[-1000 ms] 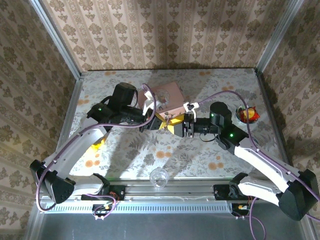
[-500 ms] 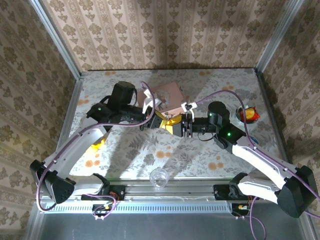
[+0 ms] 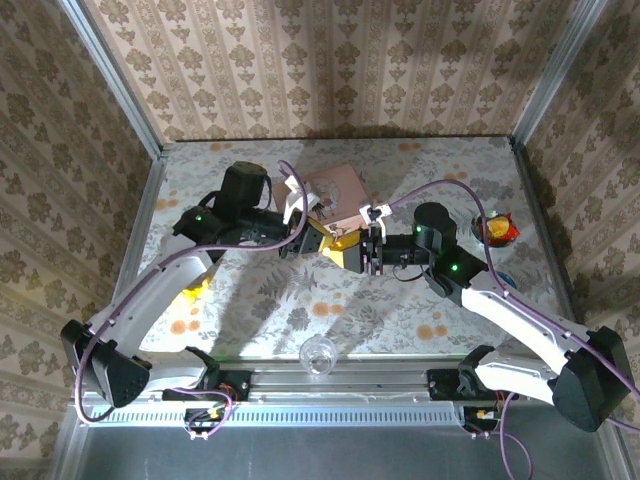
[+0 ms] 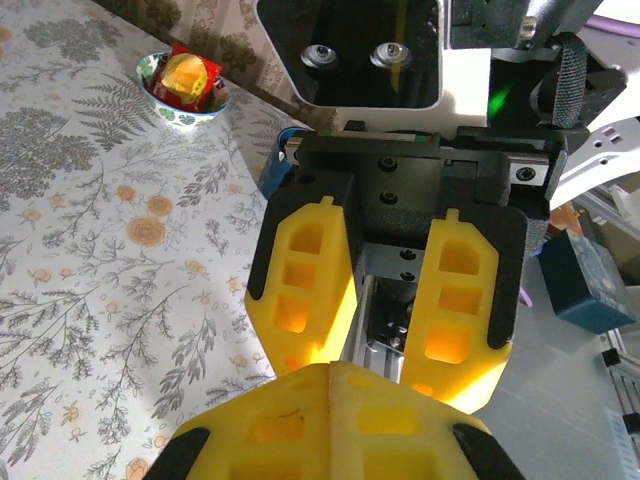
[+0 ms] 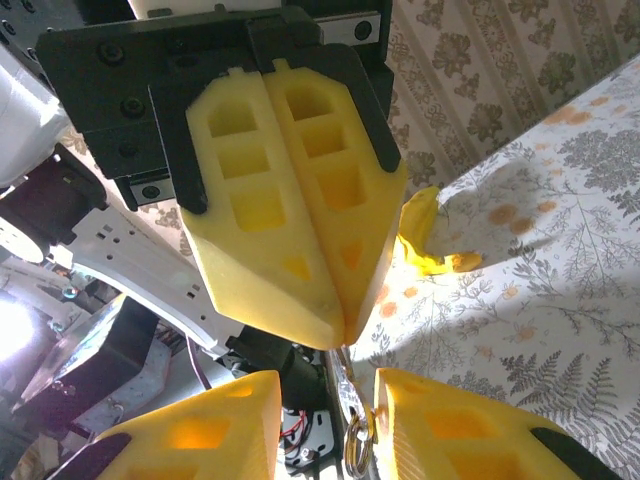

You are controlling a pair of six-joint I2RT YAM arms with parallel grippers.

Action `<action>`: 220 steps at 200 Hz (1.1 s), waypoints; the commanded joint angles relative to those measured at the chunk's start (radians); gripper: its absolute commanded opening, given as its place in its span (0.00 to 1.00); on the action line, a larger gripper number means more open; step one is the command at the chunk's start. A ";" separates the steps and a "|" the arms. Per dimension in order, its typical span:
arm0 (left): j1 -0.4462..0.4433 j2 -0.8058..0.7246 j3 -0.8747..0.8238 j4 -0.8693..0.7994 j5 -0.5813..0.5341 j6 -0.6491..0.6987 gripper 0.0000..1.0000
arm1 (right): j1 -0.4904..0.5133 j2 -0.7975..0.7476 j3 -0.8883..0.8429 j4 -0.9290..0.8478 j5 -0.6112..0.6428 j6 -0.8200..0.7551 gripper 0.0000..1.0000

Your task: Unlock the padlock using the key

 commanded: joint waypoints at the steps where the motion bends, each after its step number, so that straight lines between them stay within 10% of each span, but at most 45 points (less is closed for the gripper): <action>1: 0.008 -0.027 -0.007 0.019 0.036 -0.014 0.00 | 0.008 0.003 0.030 0.033 -0.014 0.008 0.33; 220: 0.030 -0.042 -0.057 0.109 0.052 -0.078 0.00 | 0.013 0.019 0.042 0.046 -0.029 0.013 0.12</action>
